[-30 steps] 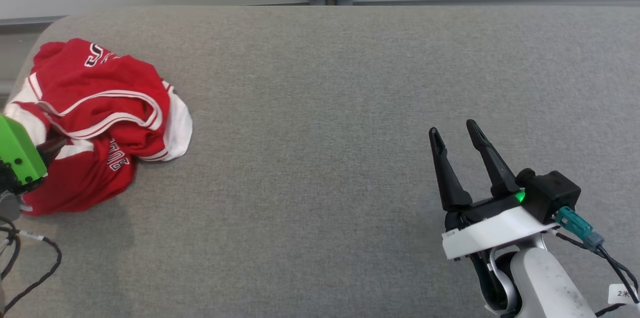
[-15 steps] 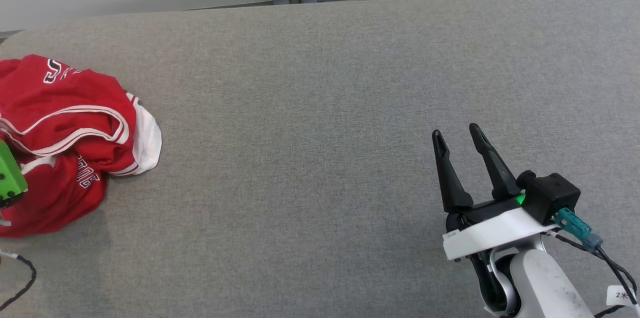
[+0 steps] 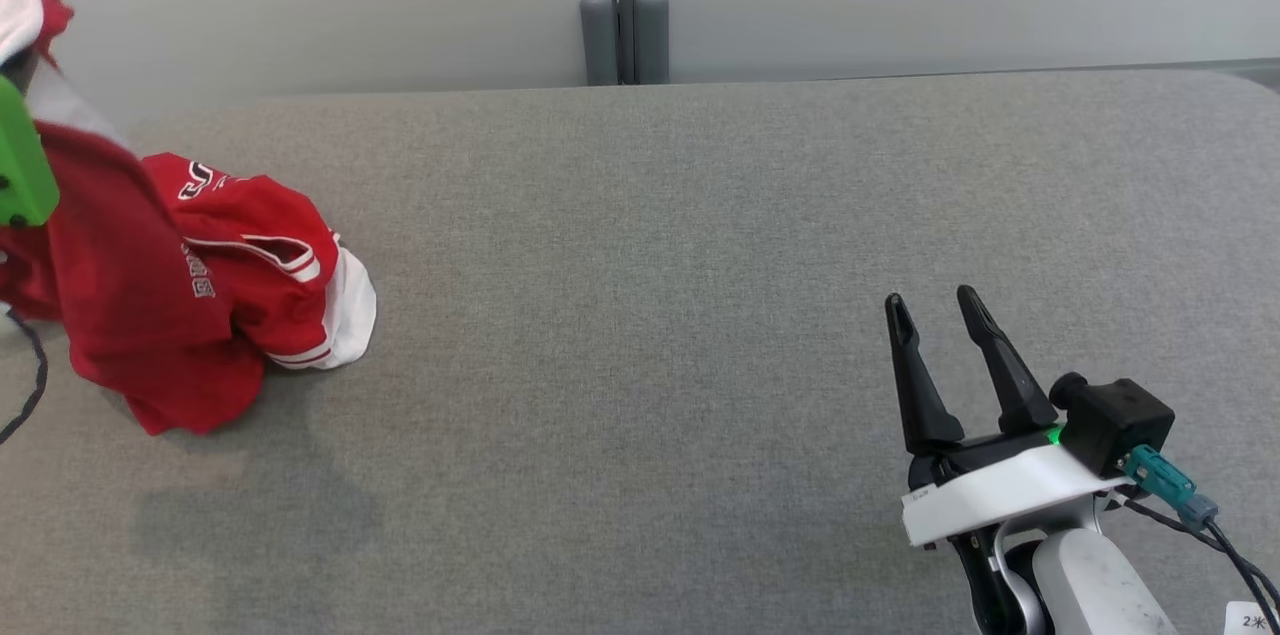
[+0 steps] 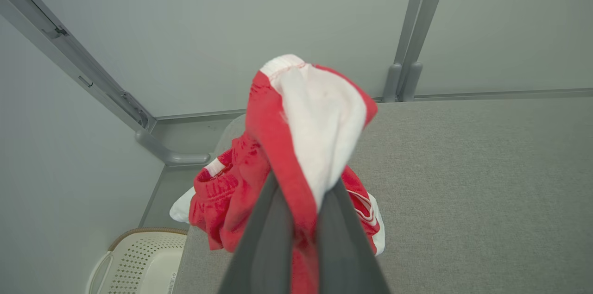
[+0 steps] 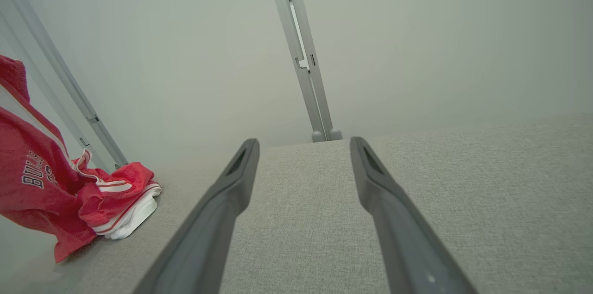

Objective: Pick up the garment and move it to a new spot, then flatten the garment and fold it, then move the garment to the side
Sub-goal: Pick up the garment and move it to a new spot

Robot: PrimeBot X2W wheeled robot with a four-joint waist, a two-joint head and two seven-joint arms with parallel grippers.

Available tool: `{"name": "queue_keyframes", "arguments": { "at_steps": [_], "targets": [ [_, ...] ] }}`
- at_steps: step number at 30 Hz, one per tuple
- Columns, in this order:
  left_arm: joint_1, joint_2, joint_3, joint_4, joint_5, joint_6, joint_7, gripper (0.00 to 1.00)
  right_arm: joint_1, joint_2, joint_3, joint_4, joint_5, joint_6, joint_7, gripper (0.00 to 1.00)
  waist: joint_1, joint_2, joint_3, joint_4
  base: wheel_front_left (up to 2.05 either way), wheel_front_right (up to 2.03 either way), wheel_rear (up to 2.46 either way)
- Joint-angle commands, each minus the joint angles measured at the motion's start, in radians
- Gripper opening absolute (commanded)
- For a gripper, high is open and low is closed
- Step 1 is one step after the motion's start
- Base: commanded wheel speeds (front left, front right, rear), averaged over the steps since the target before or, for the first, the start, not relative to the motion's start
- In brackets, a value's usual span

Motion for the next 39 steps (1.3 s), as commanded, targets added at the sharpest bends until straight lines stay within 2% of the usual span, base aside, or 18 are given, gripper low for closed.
{"name": "queue_keyframes", "arguments": {
  "at_steps": [1, 7, 13, 16, 20, 24, 26, 27, 28, 29, 30, 36, 39],
  "targets": [
    [-0.026, -0.002, -0.019, -0.052, -0.013, -0.006, 0.004, 0.00, 0.012, -0.001, -0.002, -0.004, 0.007, 0.000, -0.006, 1.00, 0.0000, 0.0000, -0.029, -0.013, 0.00, 0.00, 0.00],
    [-0.080, -0.029, -0.101, -0.273, -0.038, -0.006, 0.006, 0.00, 0.020, -0.001, 0.005, -0.006, 0.011, 0.000, -0.008, 1.00, 0.0000, 0.0000, -0.059, -0.097, 0.00, 0.00, 0.00],
    [-0.126, -0.144, -0.149, -0.426, -0.088, 0.007, -0.022, 0.00, 0.030, -0.002, -0.020, -0.011, 0.013, 0.000, -0.008, 1.00, 0.0000, 0.0000, -0.059, -0.194, 0.00, 0.00, 0.00],
    [-0.111, -0.191, -0.182, -0.458, -0.091, 0.022, -0.024, 0.00, 0.034, -0.001, -0.028, -0.015, 0.013, 0.000, -0.008, 1.00, 0.0000, 0.0000, -0.050, -0.234, 0.00, 0.00, 0.00],
    [-0.008, -0.251, -0.218, -0.478, -0.099, 0.055, -0.064, 0.00, 0.028, -0.001, -0.033, -0.020, 0.020, 0.000, -0.008, 1.00, 0.0000, 0.0000, -0.022, -0.284, 0.00, 0.00, 0.00],
    [0.158, -0.289, -0.216, -0.434, -0.077, 0.096, -0.184, 0.00, 0.025, -0.001, -0.026, -0.022, 0.025, 0.000, -0.009, 1.00, 0.0000, 0.0000, 0.006, -0.319, 0.00, 0.00, 0.00],
    [0.245, -0.281, -0.218, -0.374, -0.046, 0.100, -0.260, 0.00, 0.020, -0.001, -0.026, -0.025, 0.027, 0.000, -0.009, 1.00, 0.0000, 0.0000, 0.019, -0.329, 0.00, 0.00, 0.00],
    [0.286, -0.283, -0.215, -0.334, -0.034, 0.104, -0.308, 0.04, 0.018, 0.000, -0.027, -0.027, 0.026, 0.000, -0.009, 1.00, 0.0000, 0.0000, 0.024, -0.331, 0.00, 0.00, 0.00],
    [0.314, -0.290, -0.210, -0.300, -0.034, 0.105, -0.347, 0.27, 0.017, -0.001, -0.029, -0.029, 0.026, 0.000, -0.009, 1.00, 0.0000, 0.0000, 0.027, -0.332, 0.00, 0.00, 0.00],
    [0.347, -0.297, -0.206, -0.256, -0.030, 0.106, -0.391, 0.88, 0.017, -0.001, -0.031, -0.030, 0.025, 0.000, -0.009, 1.00, 0.0000, 0.0000, 0.029, -0.332, 0.00, 0.00, 0.00],
    [0.374, -0.305, -0.198, -0.214, -0.028, 0.108, -0.436, 1.00, 0.017, -0.001, -0.032, -0.031, 0.021, 0.000, -0.009, 1.00, 0.0000, 0.0000, 0.030, -0.329, 0.00, 0.00, 0.00],
    [0.447, -0.332, -0.193, -0.087, -0.013, 0.077, -0.632, 1.00, 0.019, -0.005, -0.031, -0.038, 0.014, 0.000, -0.009, 1.00, 0.0000, 0.0000, 0.022, -0.293, 0.00, 0.00, 0.00],
    [0.461, -0.314, -0.197, -0.091, 0.006, 0.067, -0.675, 1.00, 0.028, -0.008, -0.036, -0.039, 0.019, 0.000, -0.009, 1.00, 0.0000, 0.0000, 0.016, -0.268, 0.00, 0.00, 0.00]
  ]
}}
